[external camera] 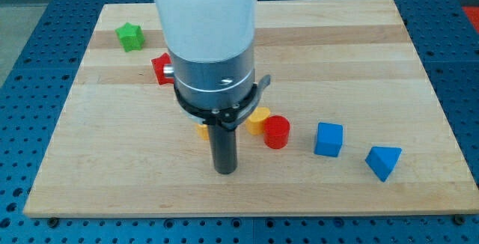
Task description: Move your arm to the bottom left of the yellow heart
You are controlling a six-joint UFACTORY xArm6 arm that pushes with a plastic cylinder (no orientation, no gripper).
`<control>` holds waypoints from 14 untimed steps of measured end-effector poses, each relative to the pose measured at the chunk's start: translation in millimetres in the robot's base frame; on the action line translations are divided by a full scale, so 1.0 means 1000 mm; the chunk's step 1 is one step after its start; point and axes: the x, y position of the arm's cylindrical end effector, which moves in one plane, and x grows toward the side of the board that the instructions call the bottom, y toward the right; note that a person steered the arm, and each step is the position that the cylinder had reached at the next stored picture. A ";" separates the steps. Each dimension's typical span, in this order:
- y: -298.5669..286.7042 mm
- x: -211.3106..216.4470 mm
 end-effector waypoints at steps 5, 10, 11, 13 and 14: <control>-0.027 -0.056; -0.045 -0.076; -0.079 -0.074; -0.058 -0.053; -0.039 -0.036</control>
